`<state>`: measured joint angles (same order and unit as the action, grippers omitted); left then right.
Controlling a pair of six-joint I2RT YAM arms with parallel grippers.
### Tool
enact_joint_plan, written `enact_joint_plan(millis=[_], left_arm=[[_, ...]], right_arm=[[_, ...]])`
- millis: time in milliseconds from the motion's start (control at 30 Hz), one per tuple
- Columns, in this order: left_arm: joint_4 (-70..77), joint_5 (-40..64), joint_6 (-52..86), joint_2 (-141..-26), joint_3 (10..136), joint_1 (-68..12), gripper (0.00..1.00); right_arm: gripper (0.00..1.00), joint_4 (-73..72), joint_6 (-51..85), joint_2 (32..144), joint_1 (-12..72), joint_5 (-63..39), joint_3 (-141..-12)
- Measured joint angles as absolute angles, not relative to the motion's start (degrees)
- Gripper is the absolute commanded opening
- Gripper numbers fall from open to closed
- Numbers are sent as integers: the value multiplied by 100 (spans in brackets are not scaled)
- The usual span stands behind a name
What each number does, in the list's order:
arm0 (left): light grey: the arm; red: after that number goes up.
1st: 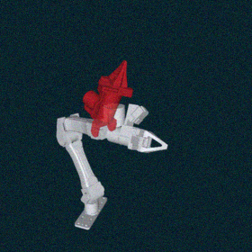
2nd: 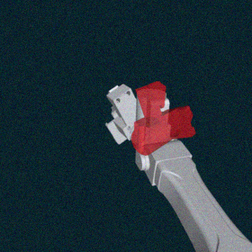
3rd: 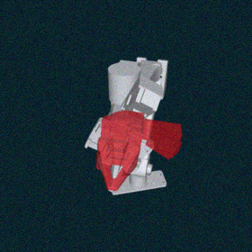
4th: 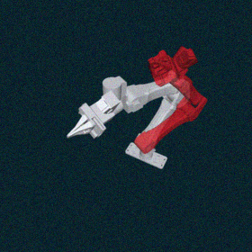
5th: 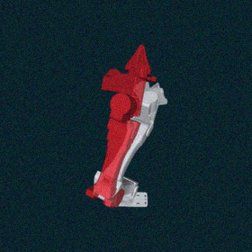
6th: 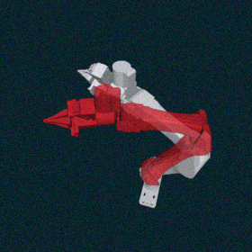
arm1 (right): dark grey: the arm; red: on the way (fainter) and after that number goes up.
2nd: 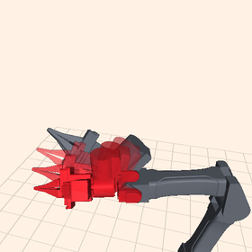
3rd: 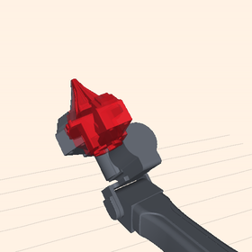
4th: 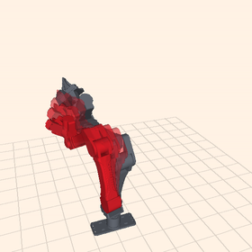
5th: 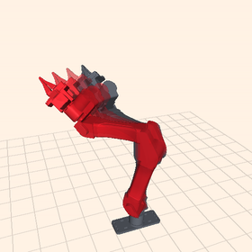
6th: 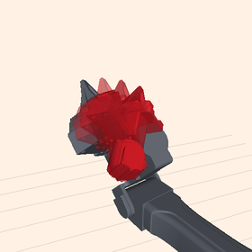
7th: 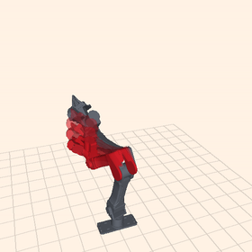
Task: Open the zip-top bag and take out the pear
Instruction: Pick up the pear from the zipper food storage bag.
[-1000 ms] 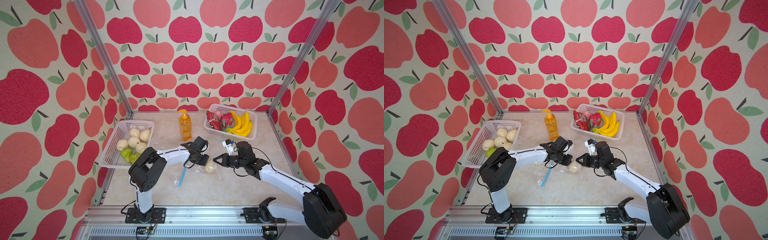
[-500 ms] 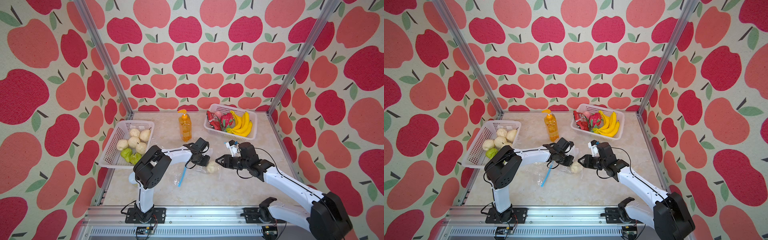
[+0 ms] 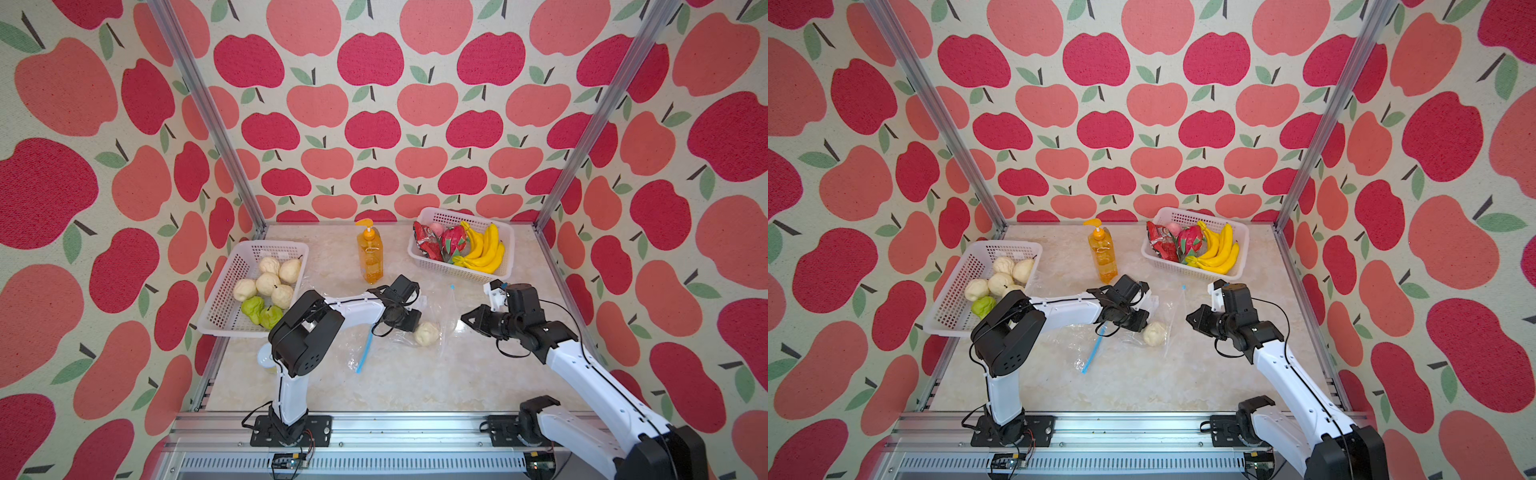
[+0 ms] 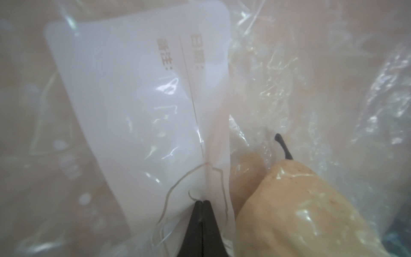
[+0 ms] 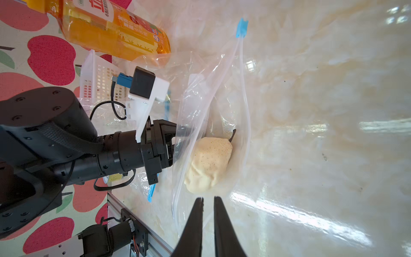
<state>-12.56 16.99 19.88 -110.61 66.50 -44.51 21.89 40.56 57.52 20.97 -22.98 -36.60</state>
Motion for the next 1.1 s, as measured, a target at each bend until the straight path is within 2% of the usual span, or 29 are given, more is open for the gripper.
enact_joint_plan(millis=[367, 500, 567, 667, 767, 867, 1100], left_arm=[[-1236, 1699, 1986, -11065, 6650, -4451, 0], [-1236, 1699, 1986, -11065, 6650, -4451, 0], [-1236, 1699, 1986, -11065, 6650, -4451, 0], [-1236, 1699, 1986, -11065, 6650, -4451, 0], [-1236, 1699, 1986, -11065, 6650, -4451, 0], [-1234, 1699, 1988, -11065, 6650, -4451, 0], [-1227, 1702, 1988, -11065, 6648, -4445, 0]], right_arm=[[12, 2005, 4051, 6783, 2126, -2626, -3841], [16, 1815, 4036, 7140, 2193, -2674, -3946], [24, 1721, 4007, 7349, 2274, -2672, -3994], [50, 1704, 3887, 7616, 2469, -2665, -4106], [64, 1765, 3669, 7826, 2746, -2639, -4287], [72, 1811, 3461, 7887, 3022, -2635, -4383], [79, 1973, 3225, 7889, 3247, -2541, -4394]])
